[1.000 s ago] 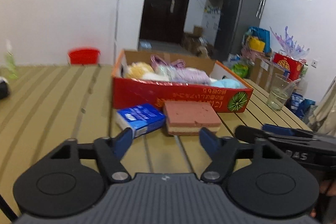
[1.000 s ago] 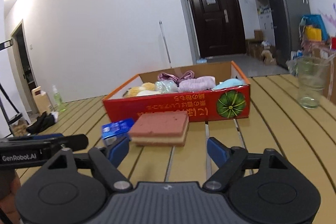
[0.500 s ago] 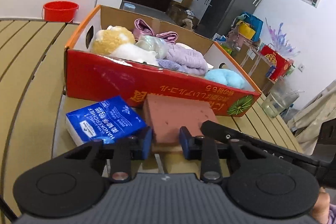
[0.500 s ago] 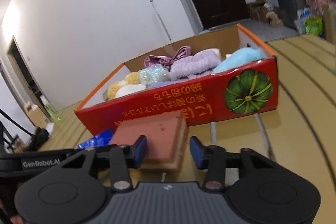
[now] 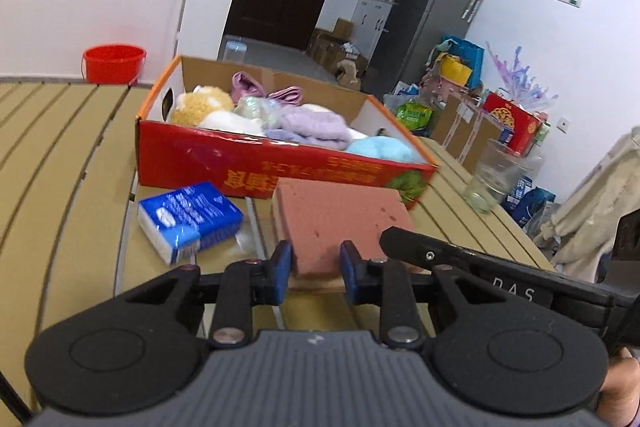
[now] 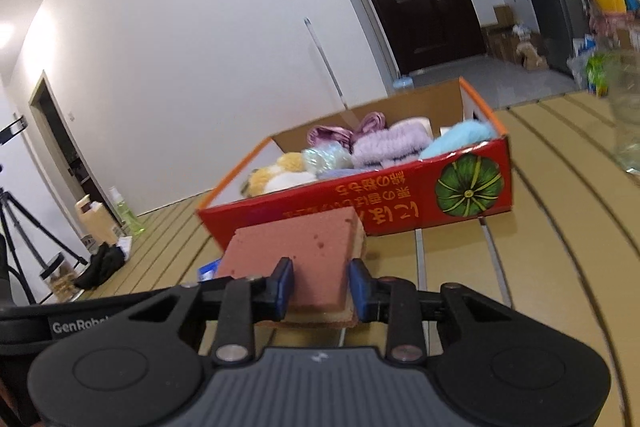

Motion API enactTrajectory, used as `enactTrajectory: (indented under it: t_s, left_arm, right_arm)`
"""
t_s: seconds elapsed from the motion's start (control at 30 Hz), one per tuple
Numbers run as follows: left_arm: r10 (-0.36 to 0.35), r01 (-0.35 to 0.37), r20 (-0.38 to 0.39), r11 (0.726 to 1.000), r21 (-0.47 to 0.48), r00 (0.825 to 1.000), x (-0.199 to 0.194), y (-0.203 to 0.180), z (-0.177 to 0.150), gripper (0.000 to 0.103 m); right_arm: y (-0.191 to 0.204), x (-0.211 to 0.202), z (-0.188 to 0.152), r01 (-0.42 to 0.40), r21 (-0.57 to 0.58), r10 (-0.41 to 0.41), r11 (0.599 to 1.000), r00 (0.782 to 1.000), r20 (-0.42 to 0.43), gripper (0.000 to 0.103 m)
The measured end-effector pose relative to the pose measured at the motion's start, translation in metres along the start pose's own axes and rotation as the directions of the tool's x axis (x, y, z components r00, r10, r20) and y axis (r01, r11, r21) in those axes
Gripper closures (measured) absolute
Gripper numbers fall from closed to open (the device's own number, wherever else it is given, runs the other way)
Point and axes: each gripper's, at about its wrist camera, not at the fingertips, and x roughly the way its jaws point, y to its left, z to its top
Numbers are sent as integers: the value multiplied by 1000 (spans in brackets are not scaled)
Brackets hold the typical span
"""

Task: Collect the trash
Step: 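Grasp the pink-and-beige sponge block with both tools and lift it, then carry the sponge block over the box and lower it inside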

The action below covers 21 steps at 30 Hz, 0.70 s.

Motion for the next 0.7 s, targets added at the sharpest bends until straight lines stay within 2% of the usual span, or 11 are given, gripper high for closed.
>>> enactTrajectory:
  t_s: [0.43,0.7]
  left_arm:
    - [-38,38,83,999,-1,996,-148,-62,-73,77]
    - [-47,43,133,999,33,990,-193,-79,-85,77]
  right_arm:
    - [64,-169,-61,31,-116,-19,993,995,99,73]
    - [86,-222,-77,23,-139,-2,990,989,147,73]
